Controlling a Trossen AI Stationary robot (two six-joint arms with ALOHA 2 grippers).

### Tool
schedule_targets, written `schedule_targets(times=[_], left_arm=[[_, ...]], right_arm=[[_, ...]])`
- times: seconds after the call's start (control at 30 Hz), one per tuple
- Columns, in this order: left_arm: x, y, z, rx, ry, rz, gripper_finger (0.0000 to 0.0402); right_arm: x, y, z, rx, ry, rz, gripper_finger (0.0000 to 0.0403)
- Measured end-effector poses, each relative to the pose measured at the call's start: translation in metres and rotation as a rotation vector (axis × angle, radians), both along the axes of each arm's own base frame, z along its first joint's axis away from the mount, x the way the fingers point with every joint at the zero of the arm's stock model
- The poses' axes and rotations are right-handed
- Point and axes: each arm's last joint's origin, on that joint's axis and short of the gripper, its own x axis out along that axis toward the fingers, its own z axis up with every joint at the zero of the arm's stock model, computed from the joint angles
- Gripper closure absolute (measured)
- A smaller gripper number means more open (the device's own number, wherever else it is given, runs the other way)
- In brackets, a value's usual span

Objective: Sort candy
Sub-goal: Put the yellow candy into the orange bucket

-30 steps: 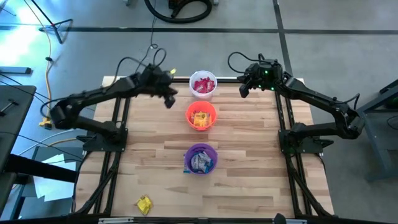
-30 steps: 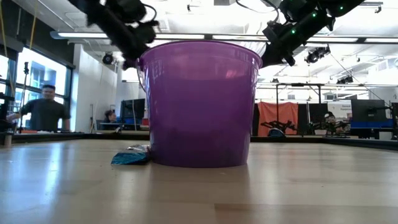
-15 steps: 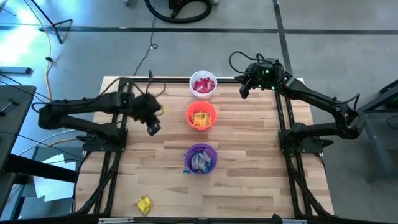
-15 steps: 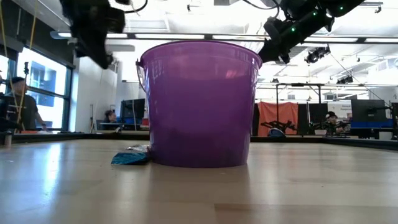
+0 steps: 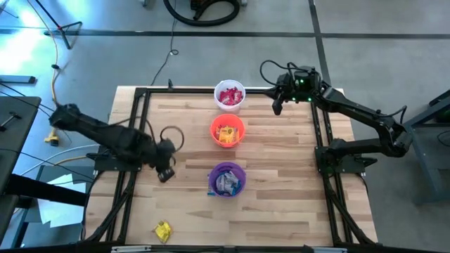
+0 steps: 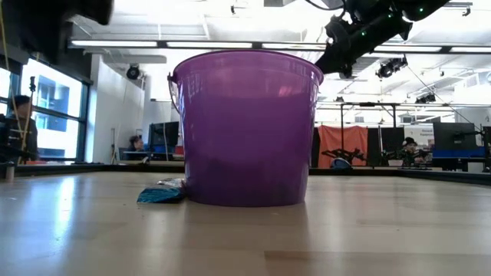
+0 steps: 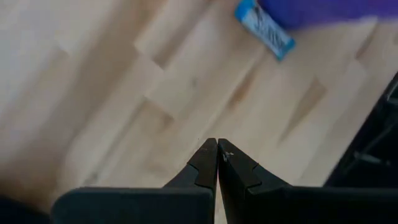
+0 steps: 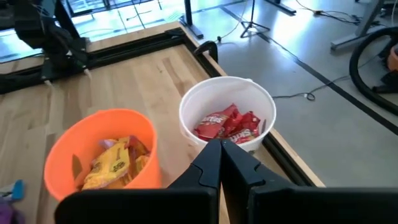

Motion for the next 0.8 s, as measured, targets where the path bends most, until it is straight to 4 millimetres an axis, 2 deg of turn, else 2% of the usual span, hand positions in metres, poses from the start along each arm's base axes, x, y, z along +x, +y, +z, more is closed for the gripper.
schedule_targets(times=[0.23, 0.57, 0.8], left_arm=[[-0.006, -0.054, -0.018, -0.027, 0.096, -0.058, 0.0401], [-0.004, -0.141, -0.047, -0.196, 0.01, -0.184, 0.0401], [-0.009, -0.174, -0.076, -0.269, 0.14, -0.178, 0.0371]], right_arm=[[0.009, 0.011, 0.0, 0.007, -0.002, 0.05, 0.0403], [0.021, 0.029, 0.0, 0.059, -0.013, 0.07, 0.0403], [0.025, 0.038, 0.0, 0.08, -0.015, 0.069, 0.0403]])
